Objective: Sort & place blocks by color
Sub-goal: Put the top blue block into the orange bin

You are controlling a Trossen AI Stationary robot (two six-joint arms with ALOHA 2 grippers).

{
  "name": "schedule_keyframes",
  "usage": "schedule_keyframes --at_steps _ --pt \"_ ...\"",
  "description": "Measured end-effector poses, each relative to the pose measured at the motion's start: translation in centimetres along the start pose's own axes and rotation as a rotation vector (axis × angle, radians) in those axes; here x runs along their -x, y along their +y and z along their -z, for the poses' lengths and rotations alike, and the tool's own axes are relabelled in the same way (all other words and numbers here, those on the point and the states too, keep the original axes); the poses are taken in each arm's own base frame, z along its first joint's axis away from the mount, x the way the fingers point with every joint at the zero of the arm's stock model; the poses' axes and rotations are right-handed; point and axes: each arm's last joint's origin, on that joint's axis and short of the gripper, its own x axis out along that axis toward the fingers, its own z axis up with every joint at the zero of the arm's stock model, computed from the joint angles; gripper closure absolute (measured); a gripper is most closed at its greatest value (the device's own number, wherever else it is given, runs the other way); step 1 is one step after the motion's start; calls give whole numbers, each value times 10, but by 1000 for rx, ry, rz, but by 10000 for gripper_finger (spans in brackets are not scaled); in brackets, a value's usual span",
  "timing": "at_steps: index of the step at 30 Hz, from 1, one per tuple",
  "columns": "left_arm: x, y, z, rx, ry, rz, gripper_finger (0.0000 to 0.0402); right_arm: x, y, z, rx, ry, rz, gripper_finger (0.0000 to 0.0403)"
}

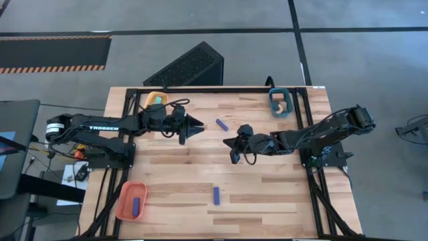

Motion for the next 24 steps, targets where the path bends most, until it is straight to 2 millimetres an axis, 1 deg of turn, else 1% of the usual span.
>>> schedule_keyframes --at_steps 3,6,12,17,19,24 --pt "0 -4 -1 -14 -21 27 211 0 2 -2 4 -17 -22 403" --pt "-1 -10 -1 -31 -33 55 197 0 3 -3 -1 -29 -30 403" --pt "-5 -15 6 -51 -9 77 193 0 4 -4 4 -41 -40 403" --pt "-9 -19 8 -46 -18 110 193 1 9 -10 23 -77 -111 403" --pt "-14 -23 4 -49 -50 142 193 1 11 -12 37 -92 -140 403" --pt "-27 -36 -1 -93 -44 176 193 -1 10 -18 47 -106 -179 403"
